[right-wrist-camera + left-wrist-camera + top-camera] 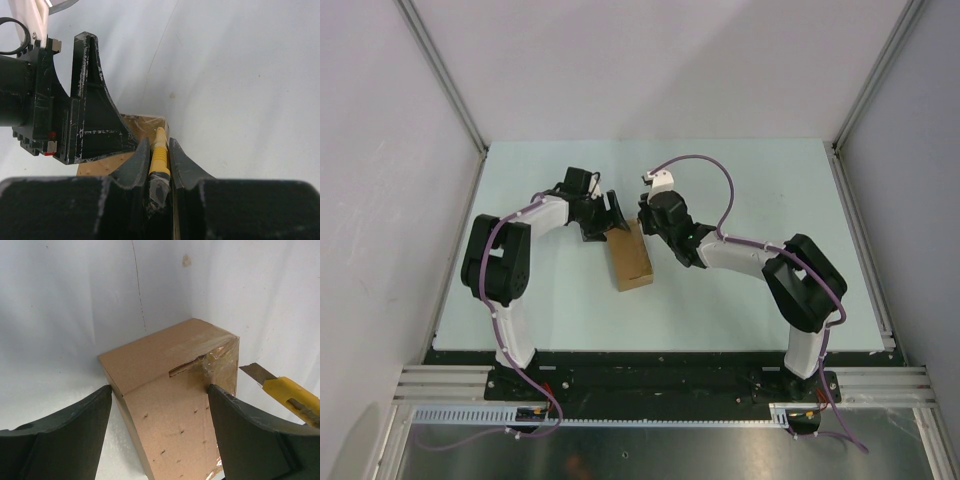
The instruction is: Unpack the express box
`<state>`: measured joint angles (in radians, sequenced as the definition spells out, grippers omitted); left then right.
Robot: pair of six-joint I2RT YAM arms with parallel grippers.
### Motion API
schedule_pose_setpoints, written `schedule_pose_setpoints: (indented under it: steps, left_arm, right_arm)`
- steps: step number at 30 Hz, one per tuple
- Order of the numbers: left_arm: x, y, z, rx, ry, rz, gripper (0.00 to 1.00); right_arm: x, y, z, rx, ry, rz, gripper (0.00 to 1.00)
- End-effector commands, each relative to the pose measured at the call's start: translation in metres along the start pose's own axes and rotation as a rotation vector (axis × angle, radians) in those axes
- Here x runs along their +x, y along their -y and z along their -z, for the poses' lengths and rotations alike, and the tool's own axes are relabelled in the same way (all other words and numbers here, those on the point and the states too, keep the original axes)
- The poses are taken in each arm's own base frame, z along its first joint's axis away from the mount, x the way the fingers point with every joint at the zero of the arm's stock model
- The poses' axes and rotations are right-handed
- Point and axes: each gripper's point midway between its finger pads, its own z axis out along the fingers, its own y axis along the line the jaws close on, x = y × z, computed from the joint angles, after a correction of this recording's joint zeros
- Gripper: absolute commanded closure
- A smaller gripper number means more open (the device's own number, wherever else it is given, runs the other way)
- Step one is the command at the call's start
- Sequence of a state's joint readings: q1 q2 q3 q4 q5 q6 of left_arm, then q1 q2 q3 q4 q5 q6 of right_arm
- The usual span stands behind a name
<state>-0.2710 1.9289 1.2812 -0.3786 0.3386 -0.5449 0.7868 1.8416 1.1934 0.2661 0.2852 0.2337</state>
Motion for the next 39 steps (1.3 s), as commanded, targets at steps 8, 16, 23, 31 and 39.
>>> schedule_pose_setpoints:
  steps: [8,16,23,31,39]
  left_arm:
    - [0.011,-0.027,-0.009,-0.111,-0.035,-0.019,0.19]
    - [0.013,-0.027,-0.009,-0.109,-0.039,-0.014,0.19]
    - [0.013,-0.027,-0.010,-0.108,-0.041,-0.014,0.19]
    - [0.015,-0.027,-0.011,-0.106,-0.048,-0.012,0.19]
    - [0.015,-0.027,-0.010,-0.105,-0.050,-0.007,0.19]
  right_arm:
    - [-0.041,-0.005,0.009,0.015,0.095,-0.007,1.00]
    - [-0.051,-0.009,0.013,0.006,0.124,-0.018,1.00]
    - [-0.051,-0.011,0.013,-0.001,0.125,-0.015,1.00]
    - [-0.042,-0.010,0.010,0.010,0.104,-0.008,1.00]
    - [-0.040,-0.011,0.010,0.005,0.099,-0.016,1.00]
